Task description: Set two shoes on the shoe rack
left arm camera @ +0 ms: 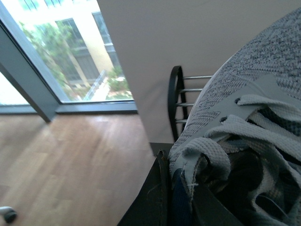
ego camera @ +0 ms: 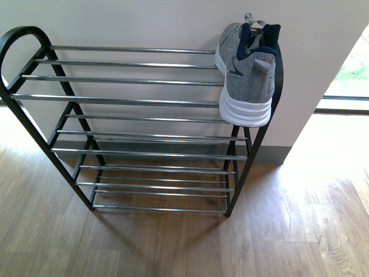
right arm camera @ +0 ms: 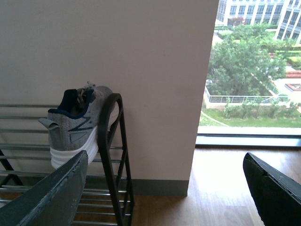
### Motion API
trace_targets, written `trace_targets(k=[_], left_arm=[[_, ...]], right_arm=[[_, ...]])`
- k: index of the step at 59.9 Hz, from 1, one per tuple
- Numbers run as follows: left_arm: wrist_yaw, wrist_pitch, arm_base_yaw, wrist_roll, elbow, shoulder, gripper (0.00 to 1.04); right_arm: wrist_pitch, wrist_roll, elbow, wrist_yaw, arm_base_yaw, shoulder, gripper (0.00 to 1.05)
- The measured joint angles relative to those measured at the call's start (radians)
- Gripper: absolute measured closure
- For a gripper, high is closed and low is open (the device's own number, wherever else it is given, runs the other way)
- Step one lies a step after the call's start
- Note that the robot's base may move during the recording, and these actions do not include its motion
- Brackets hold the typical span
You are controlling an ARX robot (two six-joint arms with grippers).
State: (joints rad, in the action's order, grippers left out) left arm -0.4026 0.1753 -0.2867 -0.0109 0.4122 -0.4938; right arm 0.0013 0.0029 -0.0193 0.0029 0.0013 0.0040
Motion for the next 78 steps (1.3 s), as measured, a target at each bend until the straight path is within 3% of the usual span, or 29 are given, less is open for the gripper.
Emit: trace_targets(k=[11, 28, 36, 58, 78], left_arm=[[-0.042, -0.036, -0.081, -0.31, 0.214, -0.359, 1.04], [0.063, 0.015, -0.196, -0.694, 0.463, -0.834, 1.04], [0.065, -0.003, -0.224, -0.726, 0.541, -0.968, 1.04], [0.095, -0.022, -0.203, -0.733, 0.719, -1.249, 1.04], [0.145, 0.041, -0.207, -0.735, 1.004, -1.485, 1.04]], right_arm=[[0.0, 0.0, 0.0, 0.0, 0.0, 0.0, 0.09], [0.0, 0.0, 0.0, 0.0, 0.0, 0.0, 0.09], [0.0, 0.0, 0.0, 0.0, 0.0, 0.0, 0.09], [0.0, 0.0, 0.0, 0.0, 0.0, 0.0, 0.09], [0.0, 0.0, 0.0, 0.0, 0.0, 0.0, 0.09]])
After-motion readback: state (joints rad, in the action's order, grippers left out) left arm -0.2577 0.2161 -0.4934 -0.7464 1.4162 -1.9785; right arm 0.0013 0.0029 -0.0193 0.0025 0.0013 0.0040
